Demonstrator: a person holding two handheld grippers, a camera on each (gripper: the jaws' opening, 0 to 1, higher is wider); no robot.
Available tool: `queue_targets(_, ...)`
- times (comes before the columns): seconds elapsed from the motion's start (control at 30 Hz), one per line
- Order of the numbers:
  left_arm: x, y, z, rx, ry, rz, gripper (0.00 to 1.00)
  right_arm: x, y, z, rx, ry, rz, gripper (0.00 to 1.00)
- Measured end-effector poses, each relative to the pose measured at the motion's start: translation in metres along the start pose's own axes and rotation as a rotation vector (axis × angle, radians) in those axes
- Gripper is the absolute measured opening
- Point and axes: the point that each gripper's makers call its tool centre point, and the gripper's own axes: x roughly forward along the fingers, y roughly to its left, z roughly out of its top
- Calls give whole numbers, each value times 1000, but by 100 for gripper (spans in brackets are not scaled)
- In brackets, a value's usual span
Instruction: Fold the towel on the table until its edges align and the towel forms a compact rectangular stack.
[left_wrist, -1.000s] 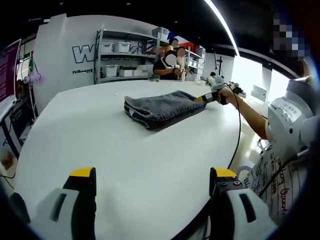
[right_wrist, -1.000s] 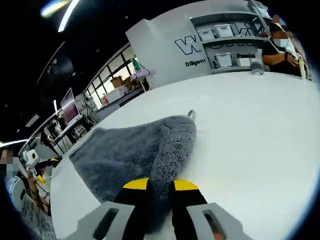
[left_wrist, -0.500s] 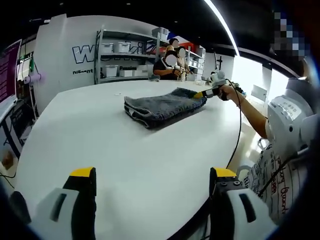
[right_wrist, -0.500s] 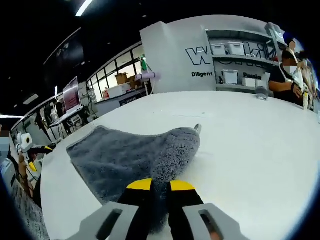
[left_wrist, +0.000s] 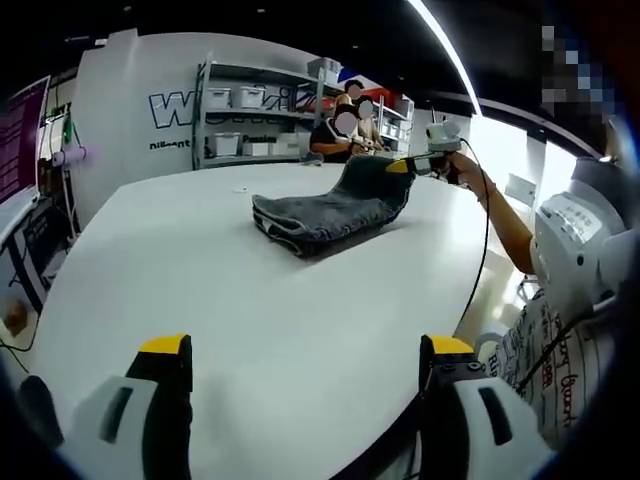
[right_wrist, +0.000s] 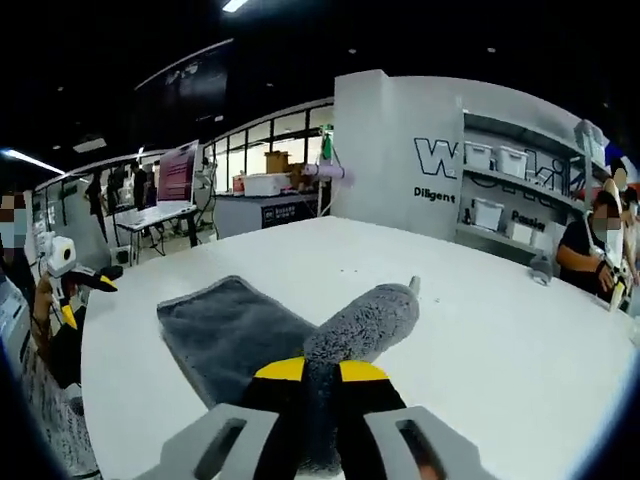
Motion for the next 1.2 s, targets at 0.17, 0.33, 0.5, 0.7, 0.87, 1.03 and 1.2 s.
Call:
queue_targets(0.17, -1, 0, 0, -1, -7, 1, 99, 12, 22, 27, -70, -30, 27, 9)
queue_targets(0.33, -1, 0, 0, -1, -13, -2, 99, 25, 43, 50, -106, -64, 78, 9)
queue_targets(0.5, -1, -1, -2, 1, -20, -10, 99, 42, 69, 71, -149, -86, 137, 9)
queue_targets(0.7, -4, 2, -4, -10, -25, 1, 99, 66, 102, 86, -188, -93, 212, 9)
queue_targets(0.87, -7, 5, -6, -18, -26, 10, 99, 85, 129, 90, -205, -84, 270, 9)
queue_targets(1.03, -7, 4, -7, -19, -25, 9, 99, 107, 148, 85, -218, -54, 309, 9)
queue_targets(1.2, -9, 5, -8, -21, -25, 15, 99, 125, 158, 69, -204, -5, 338, 9)
